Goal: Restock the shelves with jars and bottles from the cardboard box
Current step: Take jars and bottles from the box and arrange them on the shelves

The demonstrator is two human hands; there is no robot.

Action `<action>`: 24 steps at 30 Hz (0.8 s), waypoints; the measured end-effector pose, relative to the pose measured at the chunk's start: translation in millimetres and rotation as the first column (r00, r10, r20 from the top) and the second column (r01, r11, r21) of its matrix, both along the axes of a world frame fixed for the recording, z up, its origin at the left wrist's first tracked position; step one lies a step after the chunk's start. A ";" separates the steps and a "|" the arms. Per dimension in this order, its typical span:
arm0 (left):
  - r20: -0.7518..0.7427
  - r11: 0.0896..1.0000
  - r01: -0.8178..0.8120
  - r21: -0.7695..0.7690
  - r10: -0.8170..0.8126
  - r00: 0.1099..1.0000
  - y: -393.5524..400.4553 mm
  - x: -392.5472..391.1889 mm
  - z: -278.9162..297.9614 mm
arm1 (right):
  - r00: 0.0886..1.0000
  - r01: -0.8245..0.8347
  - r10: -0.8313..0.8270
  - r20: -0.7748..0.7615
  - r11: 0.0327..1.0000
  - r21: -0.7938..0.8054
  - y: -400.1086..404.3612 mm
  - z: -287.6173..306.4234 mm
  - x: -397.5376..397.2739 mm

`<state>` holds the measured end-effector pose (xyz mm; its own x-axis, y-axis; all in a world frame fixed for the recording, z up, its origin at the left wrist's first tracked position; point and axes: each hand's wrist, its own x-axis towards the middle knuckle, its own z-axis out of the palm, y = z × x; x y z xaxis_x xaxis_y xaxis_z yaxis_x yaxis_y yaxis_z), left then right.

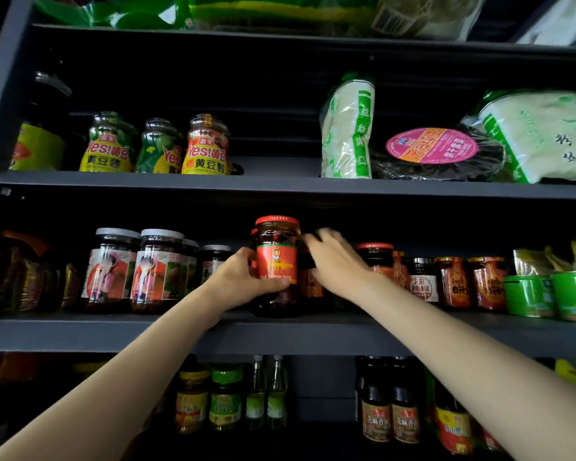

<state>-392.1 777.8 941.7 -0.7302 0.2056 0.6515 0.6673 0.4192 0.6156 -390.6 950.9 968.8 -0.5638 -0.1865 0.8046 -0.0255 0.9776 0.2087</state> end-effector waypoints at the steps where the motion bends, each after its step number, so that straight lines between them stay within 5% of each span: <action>1: 0.000 1.000 0.002 -0.002 -0.002 1.000 0.0 0.0 -0.5 | 0.995 0.025 -0.031 0.090 0.998 0.064 -0.8 5.3 -6.7; 5: -0.011 1.000 0.014 0.000 -0.014 1.000 0.4 0.7 -2.7 | 0.920 0.205 -0.237 0.313 0.970 0.133 1.8 17.3 -36.4; 9: -0.028 1.000 0.009 -0.010 -0.009 1.000 0.4 1.1 -2.7 | 0.860 0.233 -0.248 0.447 0.968 0.089 -6.9 16.1 -49.6; 20: -0.038 1.000 0.031 0.005 -0.031 0.999 1.4 -2.1 -2.9 | 0.805 0.377 -0.428 0.410 0.904 0.202 2.3 23.9 -48.3; 24: -0.039 0.999 0.040 0.014 -0.040 0.998 2.0 -3.8 -3.1 | 0.744 0.442 -0.602 0.291 0.769 0.463 12.4 22.8 -39.0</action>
